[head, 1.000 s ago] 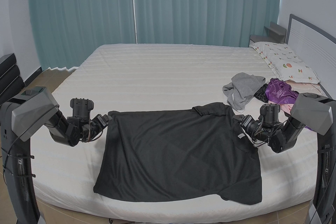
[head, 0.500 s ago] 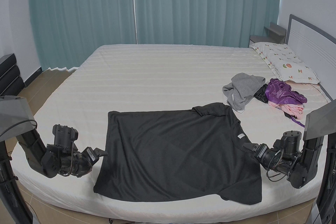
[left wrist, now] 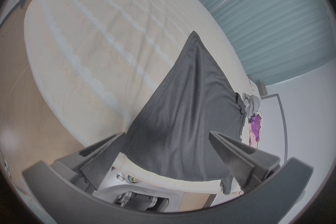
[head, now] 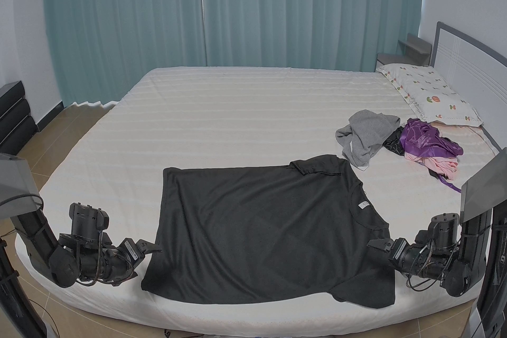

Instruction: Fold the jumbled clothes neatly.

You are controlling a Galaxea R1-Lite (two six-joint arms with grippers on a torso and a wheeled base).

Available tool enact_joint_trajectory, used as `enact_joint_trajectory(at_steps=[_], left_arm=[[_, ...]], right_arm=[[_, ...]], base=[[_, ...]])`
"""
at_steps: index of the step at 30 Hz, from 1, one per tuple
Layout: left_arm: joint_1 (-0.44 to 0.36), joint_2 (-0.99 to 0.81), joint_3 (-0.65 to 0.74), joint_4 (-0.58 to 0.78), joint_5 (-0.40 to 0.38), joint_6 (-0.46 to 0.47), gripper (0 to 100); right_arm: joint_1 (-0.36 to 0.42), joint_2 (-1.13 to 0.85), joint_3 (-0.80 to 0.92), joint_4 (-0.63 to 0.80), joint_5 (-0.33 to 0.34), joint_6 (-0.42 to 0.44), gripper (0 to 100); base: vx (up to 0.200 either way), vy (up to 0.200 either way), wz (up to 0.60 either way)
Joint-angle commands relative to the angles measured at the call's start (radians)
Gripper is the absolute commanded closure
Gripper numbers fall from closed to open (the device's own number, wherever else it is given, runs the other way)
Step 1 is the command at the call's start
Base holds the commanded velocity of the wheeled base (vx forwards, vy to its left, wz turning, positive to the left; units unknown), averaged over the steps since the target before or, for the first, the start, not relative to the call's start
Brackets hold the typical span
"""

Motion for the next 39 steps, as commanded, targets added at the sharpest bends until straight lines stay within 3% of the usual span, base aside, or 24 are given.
enact_joint_trajectory(at_steps=[1,10,22,26,39], left_arm=[[0.0,-0.001,0.003,0.001,0.0,0.0,0],[0.001,0.002,0.003,0.001,0.0,0.0,0],[0.001,-0.001,-0.011,0.001,-0.002,-0.026,0],[0.0,-0.007,-0.027,-0.001,-0.002,-0.063,0],[-0.017,0.023,-0.028,-0.007,0.021,-0.051,0]], right_arm=[[0.005,0.006,0.006,-0.016,0.0,0.0,0],[0.003,0.004,0.006,-0.016,0.0,0.0,0],[0.003,0.001,0.0,-0.016,0.0,0.0,0],[0.005,0.0,-0.003,-0.016,-0.002,-0.001,0],[0.006,0.001,-0.006,-0.016,-0.005,-0.001,0]], base=[[-0.2,0.0,0.0],[-0.2,0.0,0.0],[0.0,0.0,0.0],[0.0,-0.2,0.0],[0.0,-0.169,0.0]])
